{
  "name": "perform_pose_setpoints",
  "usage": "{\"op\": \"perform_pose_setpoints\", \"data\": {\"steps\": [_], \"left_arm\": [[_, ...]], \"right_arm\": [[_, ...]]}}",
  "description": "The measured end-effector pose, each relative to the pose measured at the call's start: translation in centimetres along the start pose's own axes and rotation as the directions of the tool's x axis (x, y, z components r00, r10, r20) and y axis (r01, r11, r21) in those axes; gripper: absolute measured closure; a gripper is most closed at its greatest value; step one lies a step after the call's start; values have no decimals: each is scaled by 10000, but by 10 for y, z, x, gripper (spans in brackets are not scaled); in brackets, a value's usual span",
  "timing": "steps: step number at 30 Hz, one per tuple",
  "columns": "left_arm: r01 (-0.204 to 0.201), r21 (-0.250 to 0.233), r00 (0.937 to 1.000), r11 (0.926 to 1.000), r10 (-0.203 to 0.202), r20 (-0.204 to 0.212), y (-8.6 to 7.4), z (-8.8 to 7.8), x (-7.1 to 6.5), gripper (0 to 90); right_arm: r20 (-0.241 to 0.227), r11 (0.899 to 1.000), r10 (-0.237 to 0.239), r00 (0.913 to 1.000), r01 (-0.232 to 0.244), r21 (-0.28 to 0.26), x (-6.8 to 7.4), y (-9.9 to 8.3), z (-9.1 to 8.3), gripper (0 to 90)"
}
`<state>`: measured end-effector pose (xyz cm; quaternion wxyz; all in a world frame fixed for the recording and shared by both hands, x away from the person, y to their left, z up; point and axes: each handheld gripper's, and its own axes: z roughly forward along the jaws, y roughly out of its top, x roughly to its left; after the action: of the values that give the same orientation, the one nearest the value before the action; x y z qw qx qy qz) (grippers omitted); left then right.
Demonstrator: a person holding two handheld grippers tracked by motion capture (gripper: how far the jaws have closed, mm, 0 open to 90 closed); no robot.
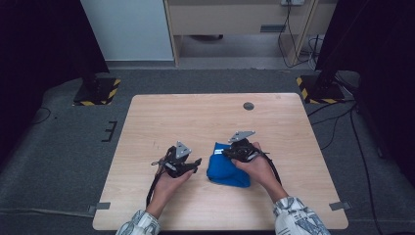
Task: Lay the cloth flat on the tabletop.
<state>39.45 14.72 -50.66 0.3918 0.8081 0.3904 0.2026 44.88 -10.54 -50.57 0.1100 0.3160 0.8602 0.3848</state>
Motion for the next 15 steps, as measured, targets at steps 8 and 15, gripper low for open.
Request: {"op": "perform_pose_setpoints", "data": {"steps": [8,15], "left_arm": [[8,-8,10000,10000,-8,22,0,1,0,397],[25,3,10000,10000,-25,-7,-1,0,0,397]], "right_arm": [[711,9975,708,9950,-704,-79,-14,12,9,534],[824,9925,1151,9899,-1180,307,-19,22,32,443]]}}
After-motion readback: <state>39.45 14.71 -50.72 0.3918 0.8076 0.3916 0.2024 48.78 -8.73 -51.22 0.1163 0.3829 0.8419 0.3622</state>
